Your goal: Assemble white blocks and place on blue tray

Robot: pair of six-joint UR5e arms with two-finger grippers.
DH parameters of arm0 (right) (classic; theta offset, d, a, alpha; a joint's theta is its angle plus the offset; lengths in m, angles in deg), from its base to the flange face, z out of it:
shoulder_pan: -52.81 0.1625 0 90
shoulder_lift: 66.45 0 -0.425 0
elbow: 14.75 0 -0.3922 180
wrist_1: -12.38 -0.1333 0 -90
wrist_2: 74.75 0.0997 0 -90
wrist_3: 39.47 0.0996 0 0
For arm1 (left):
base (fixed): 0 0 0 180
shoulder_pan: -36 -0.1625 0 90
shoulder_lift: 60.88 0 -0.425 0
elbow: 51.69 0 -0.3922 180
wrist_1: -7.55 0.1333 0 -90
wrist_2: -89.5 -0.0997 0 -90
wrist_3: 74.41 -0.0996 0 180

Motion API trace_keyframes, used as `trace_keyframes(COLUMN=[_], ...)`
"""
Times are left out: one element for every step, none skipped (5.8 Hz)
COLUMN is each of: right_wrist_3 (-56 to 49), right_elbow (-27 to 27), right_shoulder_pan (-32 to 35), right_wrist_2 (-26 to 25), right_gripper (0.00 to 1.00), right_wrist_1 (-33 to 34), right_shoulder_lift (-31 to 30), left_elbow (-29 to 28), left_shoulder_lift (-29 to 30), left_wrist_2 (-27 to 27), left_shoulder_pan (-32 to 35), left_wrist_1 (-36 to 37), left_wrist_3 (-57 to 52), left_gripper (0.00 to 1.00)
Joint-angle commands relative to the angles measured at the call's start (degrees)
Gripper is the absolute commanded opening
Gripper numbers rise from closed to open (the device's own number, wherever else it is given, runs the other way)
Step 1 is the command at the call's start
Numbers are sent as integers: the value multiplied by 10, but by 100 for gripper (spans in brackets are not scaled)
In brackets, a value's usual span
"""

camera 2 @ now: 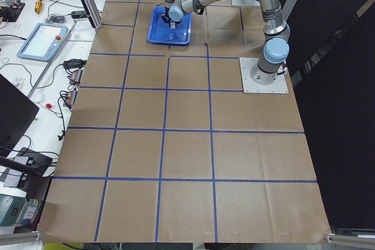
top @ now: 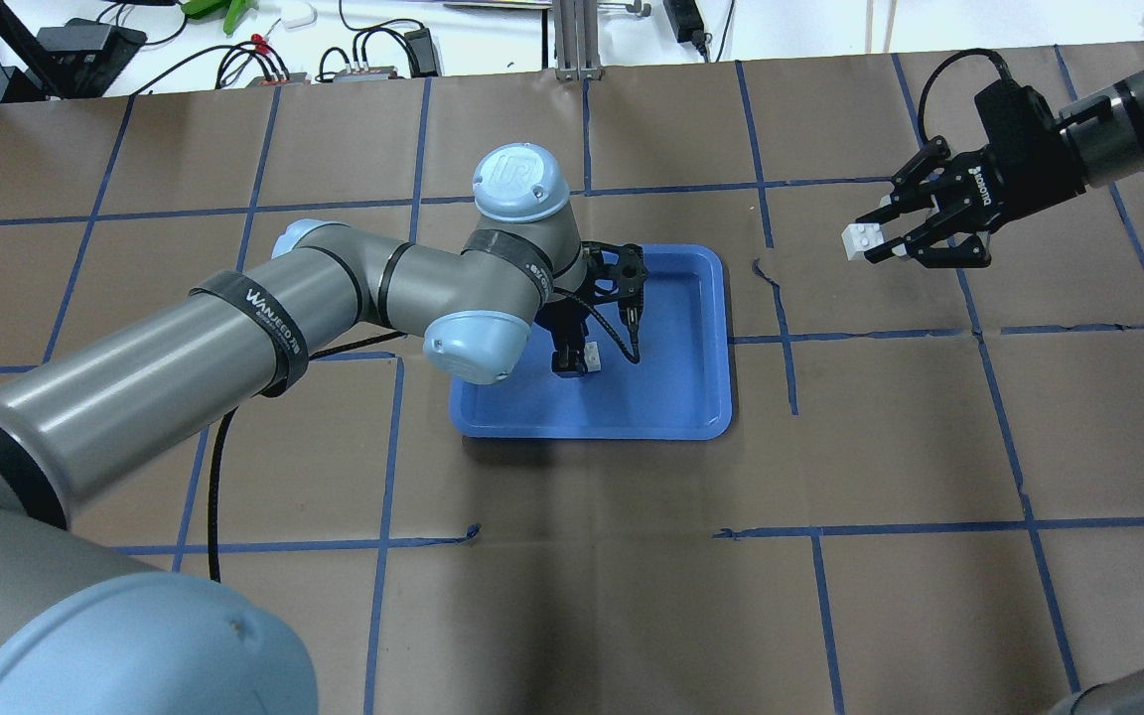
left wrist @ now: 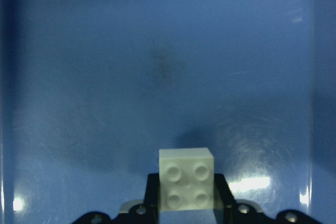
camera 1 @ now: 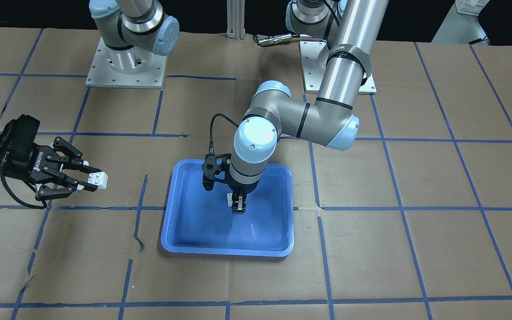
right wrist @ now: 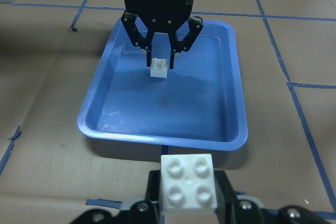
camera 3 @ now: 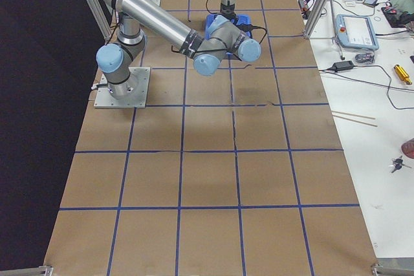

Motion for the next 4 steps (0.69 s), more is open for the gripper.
trace_keyframes(right_wrist_3=[-14,-13,-5,5], right_elbow=[33,58,83,100], right_shoulder_pan=[0,1,6,18], right_wrist_2=[3,6,7,11], right_gripper=[10,10,10,10], right_wrist_1=[5,21,58,74], right_shoulder_lift=[1,-1,-1,-2], left_elbow=[-15,-16,-17,-17], left_shoulder_lift=[-20,-56,-111,-149], left_wrist_2=[-4,-4,-4,-4], left_shoulder_pan=[-5,-28,-56,-78], left_wrist_1=[-30,-72,-133,-181], left_wrist_3=[3,-1,3,-4], left_gripper=[98,98,98,98])
